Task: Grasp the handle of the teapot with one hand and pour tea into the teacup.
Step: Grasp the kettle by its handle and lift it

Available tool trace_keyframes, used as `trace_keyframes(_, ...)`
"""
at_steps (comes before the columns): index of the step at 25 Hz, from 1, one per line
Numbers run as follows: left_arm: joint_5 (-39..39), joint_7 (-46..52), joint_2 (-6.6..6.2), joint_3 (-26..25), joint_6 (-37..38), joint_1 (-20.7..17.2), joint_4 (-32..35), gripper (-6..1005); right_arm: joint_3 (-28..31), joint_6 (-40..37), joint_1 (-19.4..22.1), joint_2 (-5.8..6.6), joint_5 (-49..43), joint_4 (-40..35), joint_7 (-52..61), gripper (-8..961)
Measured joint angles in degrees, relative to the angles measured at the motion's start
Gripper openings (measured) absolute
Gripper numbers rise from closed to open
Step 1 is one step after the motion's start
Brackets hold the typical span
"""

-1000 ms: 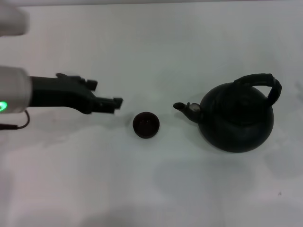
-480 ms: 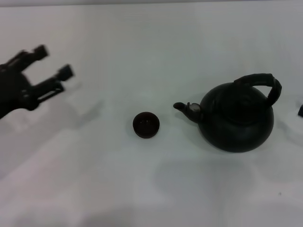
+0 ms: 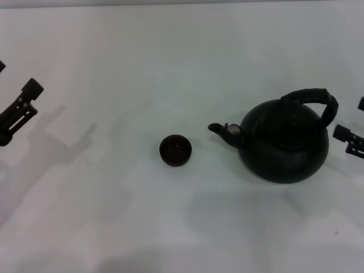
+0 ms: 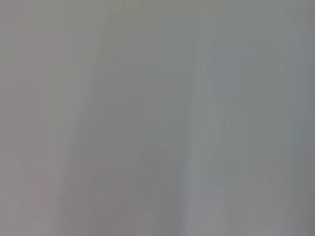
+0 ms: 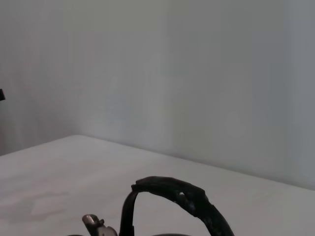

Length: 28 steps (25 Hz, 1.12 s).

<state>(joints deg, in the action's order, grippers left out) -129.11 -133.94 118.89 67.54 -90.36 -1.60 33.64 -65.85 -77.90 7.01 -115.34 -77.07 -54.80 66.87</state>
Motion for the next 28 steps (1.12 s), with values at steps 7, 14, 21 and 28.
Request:
trace_keyframes(7,-0.6,-1.3,0.06,-0.1,-1.0,0.2,-1.7,865,0.1,1.7,-5.8,-0.09,0.0,7.4,-2.9,850)
trace_keyframes(14,-1.2,-1.4,0.04,-0.1,-0.8,0.2,-1.9,864,0.3,2.9,-7.6,-0.18,0.0,9.8,-3.5,740)
trace_keyframes(21,-1.4,-1.4,-0.16,-0.1,-0.5,0.8,-2.5,863,0.4,3.2,-7.3,-0.15,1.8,10.4,-3.5,713)
trace_keyframes(28,-1.5,-1.5,-0.16,-0.7,0.1,0.9,-2.7,863,1.2,2.7,-7.1,-0.19,2.4,10.7,-4.0,633)
